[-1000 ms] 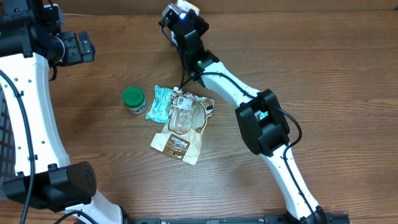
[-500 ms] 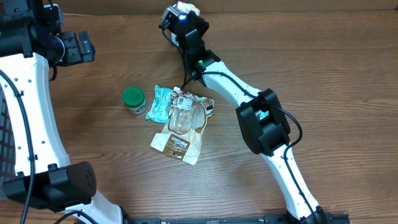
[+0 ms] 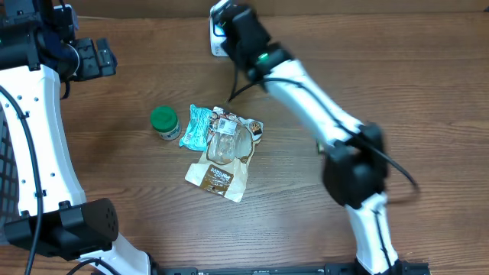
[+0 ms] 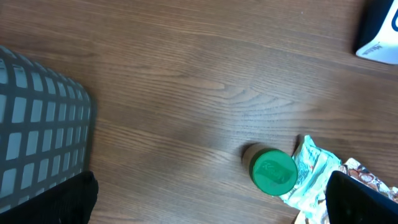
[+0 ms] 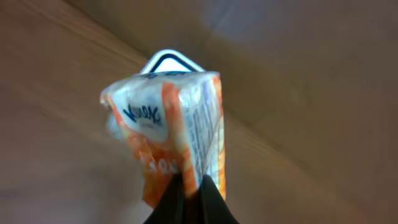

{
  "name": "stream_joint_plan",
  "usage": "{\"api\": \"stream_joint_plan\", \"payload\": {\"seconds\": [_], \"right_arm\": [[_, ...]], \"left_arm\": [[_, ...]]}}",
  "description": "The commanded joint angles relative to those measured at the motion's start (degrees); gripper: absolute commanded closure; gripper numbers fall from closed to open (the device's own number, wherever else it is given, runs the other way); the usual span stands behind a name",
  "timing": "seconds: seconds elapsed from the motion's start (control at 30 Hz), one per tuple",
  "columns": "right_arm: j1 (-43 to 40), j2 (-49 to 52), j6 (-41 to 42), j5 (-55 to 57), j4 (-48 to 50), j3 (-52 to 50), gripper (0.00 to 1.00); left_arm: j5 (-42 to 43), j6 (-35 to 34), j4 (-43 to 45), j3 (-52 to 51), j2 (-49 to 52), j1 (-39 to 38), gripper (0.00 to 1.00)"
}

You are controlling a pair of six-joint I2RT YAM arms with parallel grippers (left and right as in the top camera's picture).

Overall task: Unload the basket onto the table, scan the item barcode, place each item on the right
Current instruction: 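Carry the orange pack right and place it beside the green pack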

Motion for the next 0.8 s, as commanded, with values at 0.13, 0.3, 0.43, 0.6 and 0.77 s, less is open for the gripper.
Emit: {"api": "stream_joint_plan", "payload": {"seconds": [0.13,0.3,0.43,0.6,0.77], "right_arm": [[-10.12,-15.10,25.83,-15.52,-27.93,0.81,0.96],[-19.30,-14.08,29.38,-15.54,-43.21,-1.64,0.96],[-26.53,-13.05,29.38,-19.96,-44.63,-8.83,0.96],[-34.05,-12.85,28.89,-24.98,-39.41,-20.87,0.96],[-38.27,-12.85,24.83,-30.36,-35.36,-29.03,0.96]], "left_arm": [[0.48,1.51,0.00,-0.07,0.52,-0.11,0.01],[0.48,1.51,0.00,-0.09,0.52,-0.11,0.00],[0.48,1.51,0.00,-0.09,0.52,-0.11,0.00],[0.48,1.51,0.00,-0.07,0.52,-0.11,0.00],[0.48,1.51,0.00,-0.07,0.52,-0.11,0.00]]}}
